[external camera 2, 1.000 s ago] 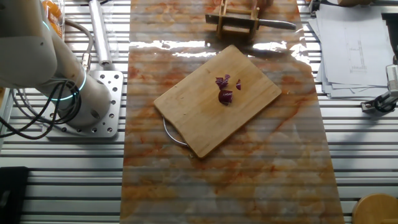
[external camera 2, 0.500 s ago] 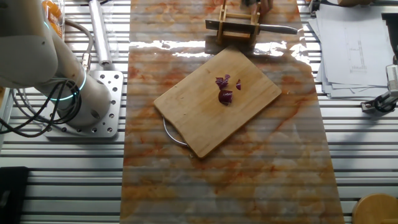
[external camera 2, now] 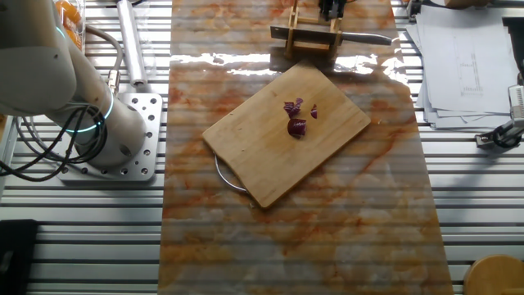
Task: Chop the onions
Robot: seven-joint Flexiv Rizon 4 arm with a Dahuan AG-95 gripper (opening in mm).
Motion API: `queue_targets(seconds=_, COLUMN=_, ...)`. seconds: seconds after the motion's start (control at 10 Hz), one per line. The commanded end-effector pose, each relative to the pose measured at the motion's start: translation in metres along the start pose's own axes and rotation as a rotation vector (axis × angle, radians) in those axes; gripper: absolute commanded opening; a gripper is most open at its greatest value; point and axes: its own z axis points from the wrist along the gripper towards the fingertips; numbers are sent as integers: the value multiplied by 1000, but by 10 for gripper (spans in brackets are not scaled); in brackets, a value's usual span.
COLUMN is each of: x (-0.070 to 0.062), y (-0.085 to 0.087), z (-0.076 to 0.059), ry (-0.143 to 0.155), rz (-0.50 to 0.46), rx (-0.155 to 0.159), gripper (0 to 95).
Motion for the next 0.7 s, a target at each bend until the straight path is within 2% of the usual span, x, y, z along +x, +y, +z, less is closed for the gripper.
queue_targets(seconds=0.1, x=6, y=-1, z=3, ry=-12, rz=-35, rx=-4, gripper=380)
queue_targets(seconds=0.5, x=9, y=-1, z=17, ry=-17, rz=-62, rx=-9, gripper=380)
queue_targets(seconds=0.7, x=9, y=-1, z=28, ry=-18, rz=-64, rx=-14, gripper=380)
